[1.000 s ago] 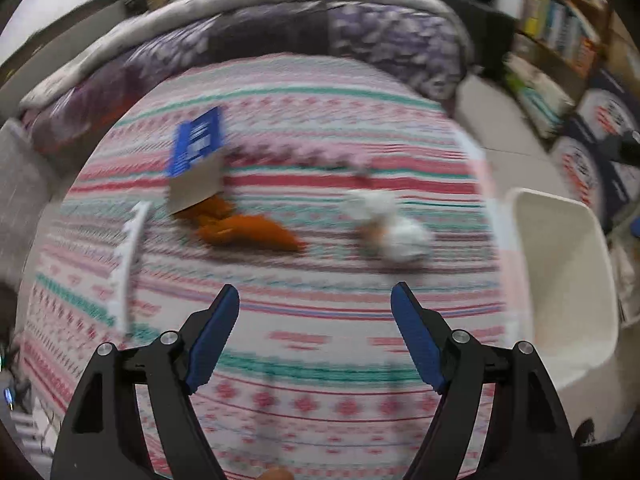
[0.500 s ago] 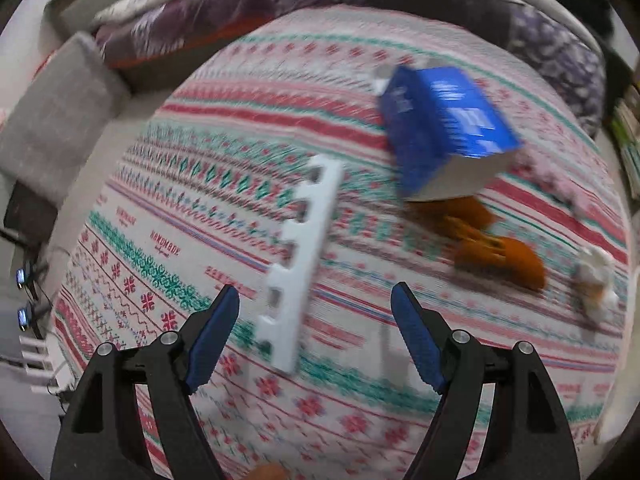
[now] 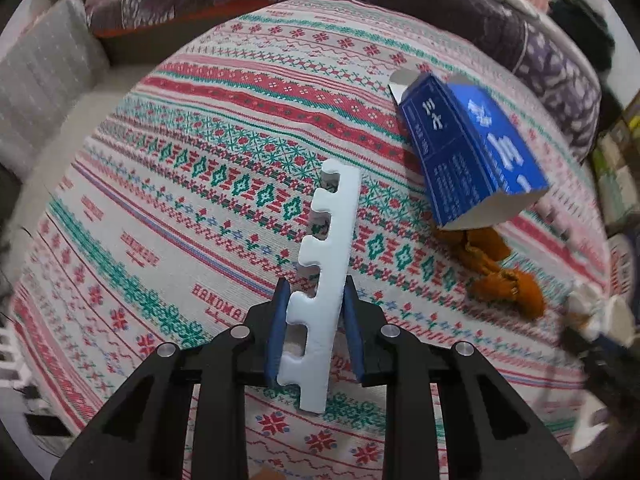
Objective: Collect trash
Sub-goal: 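Grasp the white foam strip with the left tool while the right tool grasps crumpled white tissue, then carry the foam strip and tissue over the white bin and open both tools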
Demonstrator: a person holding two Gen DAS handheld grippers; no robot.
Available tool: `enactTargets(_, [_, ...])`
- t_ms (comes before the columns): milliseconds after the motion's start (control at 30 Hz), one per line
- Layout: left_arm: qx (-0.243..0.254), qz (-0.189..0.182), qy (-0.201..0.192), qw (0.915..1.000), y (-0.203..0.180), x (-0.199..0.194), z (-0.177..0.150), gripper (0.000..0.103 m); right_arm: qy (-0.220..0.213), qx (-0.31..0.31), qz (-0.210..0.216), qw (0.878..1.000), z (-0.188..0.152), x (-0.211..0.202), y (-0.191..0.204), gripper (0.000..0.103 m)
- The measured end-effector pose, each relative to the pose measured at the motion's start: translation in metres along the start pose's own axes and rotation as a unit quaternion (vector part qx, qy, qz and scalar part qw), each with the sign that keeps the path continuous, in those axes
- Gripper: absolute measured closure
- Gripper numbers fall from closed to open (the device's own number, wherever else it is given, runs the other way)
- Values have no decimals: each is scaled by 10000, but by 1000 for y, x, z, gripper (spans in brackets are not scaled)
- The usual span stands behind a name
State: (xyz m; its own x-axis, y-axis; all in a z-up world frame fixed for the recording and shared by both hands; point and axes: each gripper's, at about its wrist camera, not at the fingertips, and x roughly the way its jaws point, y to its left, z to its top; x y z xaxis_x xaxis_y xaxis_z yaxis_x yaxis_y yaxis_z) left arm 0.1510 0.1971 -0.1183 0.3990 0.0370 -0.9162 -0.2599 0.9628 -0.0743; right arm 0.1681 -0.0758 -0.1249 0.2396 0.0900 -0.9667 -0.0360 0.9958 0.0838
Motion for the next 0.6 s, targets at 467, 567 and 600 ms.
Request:
enactTargets(467, [-473, -622, -839, 9934, -4, -73, 12, 77, -943, 470, 695, 9920, 10, -59, -9, 72])
enactTargets(567, [-452, -723, -1055, 9908, -11, -92, 10, 77, -1227, 386, 633, 9897, 3, -72, -5, 72])
enactTargets(600, [-431, -733, -1114, 9901, -14, -96, 9, 77, -1341, 351, 607, 9885, 2, -77, -6, 72])
